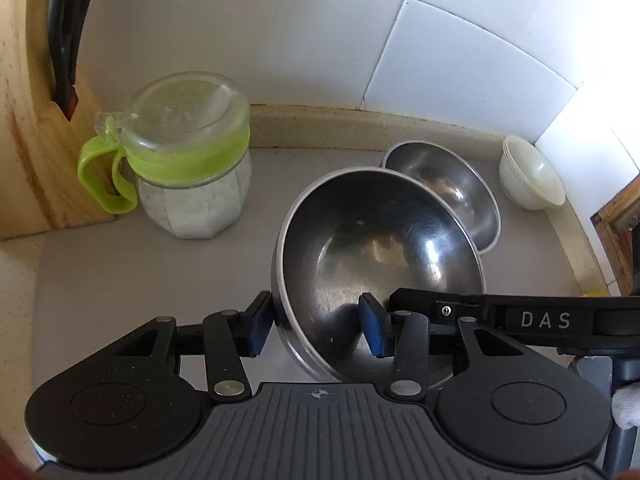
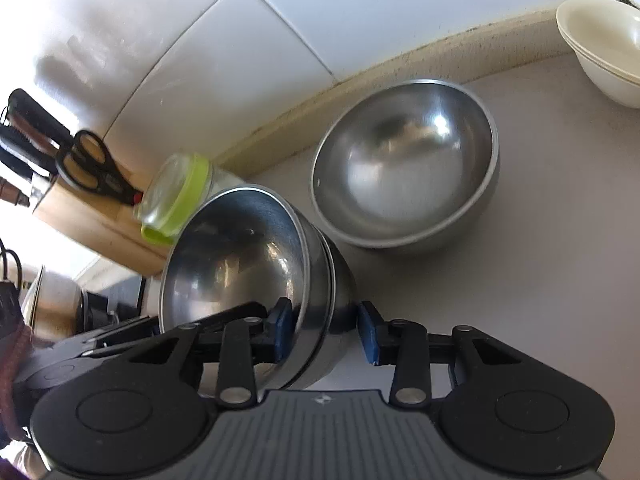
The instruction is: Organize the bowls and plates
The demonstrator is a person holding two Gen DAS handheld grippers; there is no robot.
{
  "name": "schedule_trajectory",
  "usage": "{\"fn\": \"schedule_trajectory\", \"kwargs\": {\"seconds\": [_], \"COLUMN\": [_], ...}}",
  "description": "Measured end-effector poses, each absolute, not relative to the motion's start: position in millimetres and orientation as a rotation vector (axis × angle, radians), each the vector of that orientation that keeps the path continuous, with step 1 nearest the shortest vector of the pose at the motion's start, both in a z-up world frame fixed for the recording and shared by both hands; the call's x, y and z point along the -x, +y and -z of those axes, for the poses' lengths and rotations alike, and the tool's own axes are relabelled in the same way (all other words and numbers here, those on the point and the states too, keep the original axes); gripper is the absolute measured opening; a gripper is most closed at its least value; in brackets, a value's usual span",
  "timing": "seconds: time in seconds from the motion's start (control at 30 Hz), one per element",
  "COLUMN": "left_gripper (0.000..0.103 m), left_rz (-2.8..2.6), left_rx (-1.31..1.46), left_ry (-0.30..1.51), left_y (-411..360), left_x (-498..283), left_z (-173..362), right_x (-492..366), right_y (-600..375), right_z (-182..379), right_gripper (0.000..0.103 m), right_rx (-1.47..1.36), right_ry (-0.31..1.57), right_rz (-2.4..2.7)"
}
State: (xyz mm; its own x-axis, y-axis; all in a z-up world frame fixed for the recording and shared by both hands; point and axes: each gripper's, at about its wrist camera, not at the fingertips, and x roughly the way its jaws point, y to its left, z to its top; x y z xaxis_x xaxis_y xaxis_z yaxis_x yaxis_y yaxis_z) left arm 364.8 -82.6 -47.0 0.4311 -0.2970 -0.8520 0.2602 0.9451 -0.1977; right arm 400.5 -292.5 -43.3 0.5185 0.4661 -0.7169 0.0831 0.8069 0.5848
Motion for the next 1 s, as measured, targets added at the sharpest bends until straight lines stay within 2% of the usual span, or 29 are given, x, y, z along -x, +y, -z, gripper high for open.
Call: {"fn": "schedule_trajectory", "kwargs": {"seconds": [0.1,0.2,0.3,0.37,0.6,0.83,0.9,1.0], "left_gripper": [0.054,0.059,0.058,0.055,0.057,0.066,0.066,0.059], "left_rz": [0.339,0.35,0.361,0.356,0.324,0.377,0.38,0.36], "left_rx": [-0.034,-0.024,-0.027,-0.039,-0.064,-0.12,-0.15,-0.184], "left_ry": [1.048,1.056,1.066,1.072,0.998,0.898,0.923,0.962], "left_y": [-86,-77,-73,-73,-64,-115,-137,-160], "left_x": [-348,-334,-324,-322,-315,-356,-379,-410], "left_z": [41,35,34,36,6,-28,-20,-1], "right_x": [-389,-377,-372,-368,-346,-372,-383,-398], "right_y": [-286,-283,-276,-276,-302,-343,-353,-360], "right_z": [38,38,39,35,-12,-16,-11,0], "right_gripper": [0.038,0.037,0.037,0.038,0.04,0.04,0.04,0.04], "right_rx": [-0.599,-0.637,-0.602,-0.569,-0.451,-0.455,-0.473,-0.49], "right_ry": [1.04,1.076,1.115,1.096,0.963,0.921,0.92,0.93], "right_rz": [-0.28,-0.297,-0.298,-0.286,-0.222,-0.047,-0.013,0.02]}}
